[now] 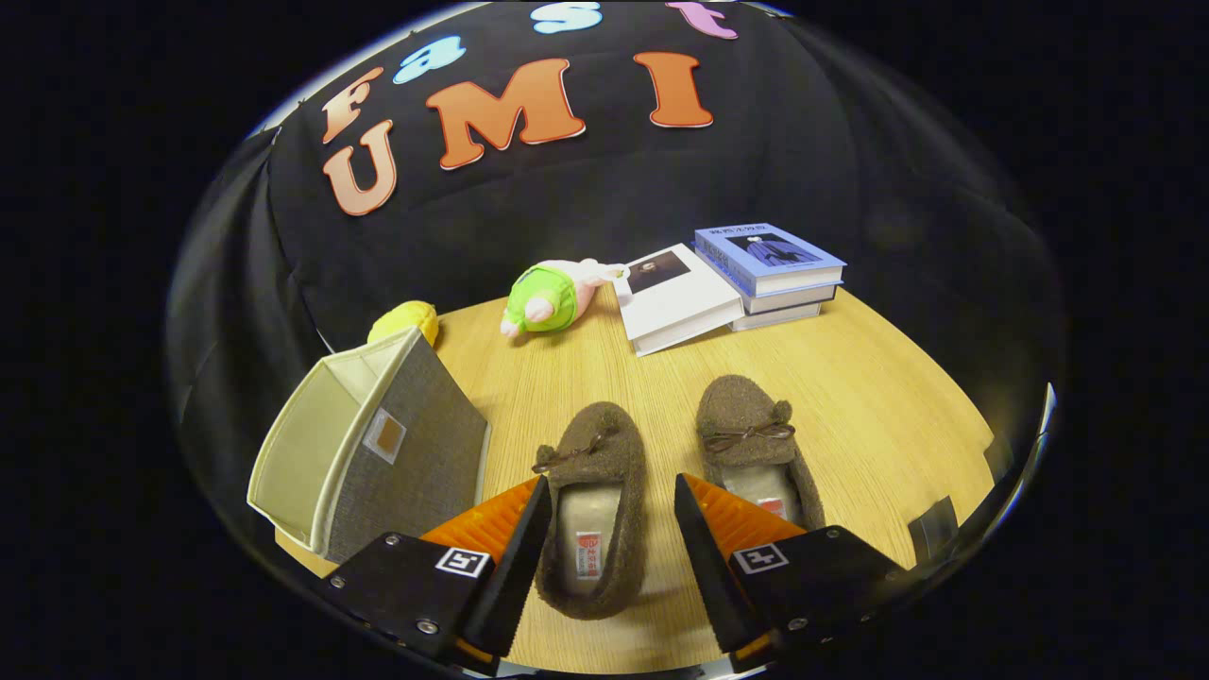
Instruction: Open the storage box then place both shoes into the box .Put the left shoe in first, then the right shoe, with the right side of both shoes facing outward in a uniform manner.
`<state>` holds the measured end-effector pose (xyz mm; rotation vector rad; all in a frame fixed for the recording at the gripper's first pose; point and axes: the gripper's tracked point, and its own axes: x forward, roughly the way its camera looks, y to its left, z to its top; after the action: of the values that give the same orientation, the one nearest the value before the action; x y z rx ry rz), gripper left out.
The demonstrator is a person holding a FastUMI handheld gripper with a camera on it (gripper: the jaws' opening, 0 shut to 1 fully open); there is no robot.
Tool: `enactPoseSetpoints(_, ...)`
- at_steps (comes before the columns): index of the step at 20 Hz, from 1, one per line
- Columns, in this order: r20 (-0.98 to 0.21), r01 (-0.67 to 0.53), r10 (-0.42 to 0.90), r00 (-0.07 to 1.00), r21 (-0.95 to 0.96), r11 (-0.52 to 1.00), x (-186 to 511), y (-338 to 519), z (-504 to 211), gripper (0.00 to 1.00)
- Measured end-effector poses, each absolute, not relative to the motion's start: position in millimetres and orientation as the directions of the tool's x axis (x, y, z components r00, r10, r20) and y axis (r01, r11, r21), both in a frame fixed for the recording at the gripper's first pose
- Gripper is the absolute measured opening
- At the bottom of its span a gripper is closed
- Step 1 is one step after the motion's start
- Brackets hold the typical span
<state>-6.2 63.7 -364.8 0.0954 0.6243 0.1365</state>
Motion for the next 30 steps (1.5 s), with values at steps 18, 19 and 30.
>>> enactPoseSetpoints(18,-0.692,-0.020,0.097,0.716,0.118,0.993,14.6,68.5,-446.7,0.45)
enactPoseSetpoints(19,-0.695,-0.020,0.104,0.712,0.128,0.992,13.7,71.0,-447.3,0.38)
enactPoseSetpoints(30,-0.665,0.029,0.115,0.738,0.201,0.979,19.6,71.0,-432.7,0.00)
